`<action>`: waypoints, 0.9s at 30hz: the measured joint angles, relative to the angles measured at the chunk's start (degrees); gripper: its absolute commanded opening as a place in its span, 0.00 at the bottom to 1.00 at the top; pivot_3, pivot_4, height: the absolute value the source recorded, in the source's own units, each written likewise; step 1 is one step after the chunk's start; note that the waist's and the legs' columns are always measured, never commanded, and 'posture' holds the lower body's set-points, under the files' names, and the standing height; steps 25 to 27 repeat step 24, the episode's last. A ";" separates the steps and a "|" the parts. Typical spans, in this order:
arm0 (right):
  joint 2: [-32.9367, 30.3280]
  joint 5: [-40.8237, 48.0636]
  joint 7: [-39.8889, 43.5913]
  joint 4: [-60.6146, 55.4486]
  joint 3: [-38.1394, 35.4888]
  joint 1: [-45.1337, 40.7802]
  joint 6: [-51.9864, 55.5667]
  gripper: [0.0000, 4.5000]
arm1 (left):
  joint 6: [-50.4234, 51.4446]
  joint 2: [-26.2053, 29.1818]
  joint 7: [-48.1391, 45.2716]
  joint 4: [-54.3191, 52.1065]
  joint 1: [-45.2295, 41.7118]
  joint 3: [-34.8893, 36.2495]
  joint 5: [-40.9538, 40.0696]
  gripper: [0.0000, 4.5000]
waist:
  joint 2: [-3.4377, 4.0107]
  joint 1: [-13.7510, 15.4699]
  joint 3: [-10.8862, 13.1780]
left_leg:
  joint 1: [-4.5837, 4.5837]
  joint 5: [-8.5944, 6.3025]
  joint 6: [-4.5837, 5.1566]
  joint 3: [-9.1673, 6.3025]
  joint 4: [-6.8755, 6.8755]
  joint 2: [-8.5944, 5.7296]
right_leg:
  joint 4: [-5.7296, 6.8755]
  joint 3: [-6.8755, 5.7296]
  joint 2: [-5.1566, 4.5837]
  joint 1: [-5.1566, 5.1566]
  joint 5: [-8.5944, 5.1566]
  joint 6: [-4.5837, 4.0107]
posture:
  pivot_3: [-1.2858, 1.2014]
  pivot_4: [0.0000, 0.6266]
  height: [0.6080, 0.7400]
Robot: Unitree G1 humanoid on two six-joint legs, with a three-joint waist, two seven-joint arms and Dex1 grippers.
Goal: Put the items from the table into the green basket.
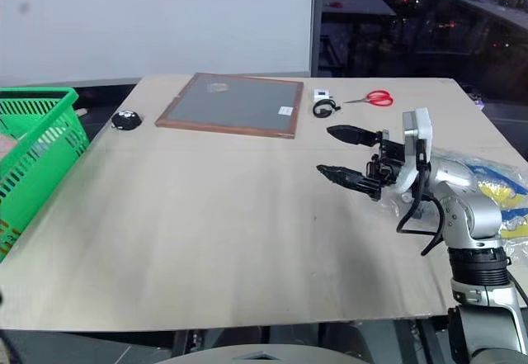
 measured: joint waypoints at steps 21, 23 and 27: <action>-0.61 -23.01 -4.40 16.24 4.13 12.87 -19.90 1.00 | 23.71 -24.74 -20.69 -67.51 44.78 -10.99 -20.26 0.98 | 0.71 -4.53 0.10 | 0.88 -0.09 0.15 0.63 -0.03 0.20 | -0.12 0.70 0.24 0.64 -0.31 -0.05 | 0.52 0.00 1.00; 0.41 -23.93 -5.42 16.48 4.65 13.55 -21.14 1.00 | 22.69 -26.40 -20.54 -67.52 45.53 -11.96 -19.30 0.98 | 0.69 -4.58 0.09 | 0.87 -0.10 0.15 0.66 -0.08 0.21 | -0.18 0.74 0.24 0.64 -0.31 -0.05 | 0.52 0.00 1.00; 0.83 -24.10 -5.64 16.61 4.81 13.80 -21.35 1.00 | 22.51 -26.69 -20.60 -67.51 46.09 -12.71 -18.91 0.98 | 0.69 -4.57 0.09 | 0.85 -0.11 0.15 0.67 -0.09 0.20 | -0.18 0.75 0.24 0.63 -0.30 -0.04 | 0.52 0.00 1.00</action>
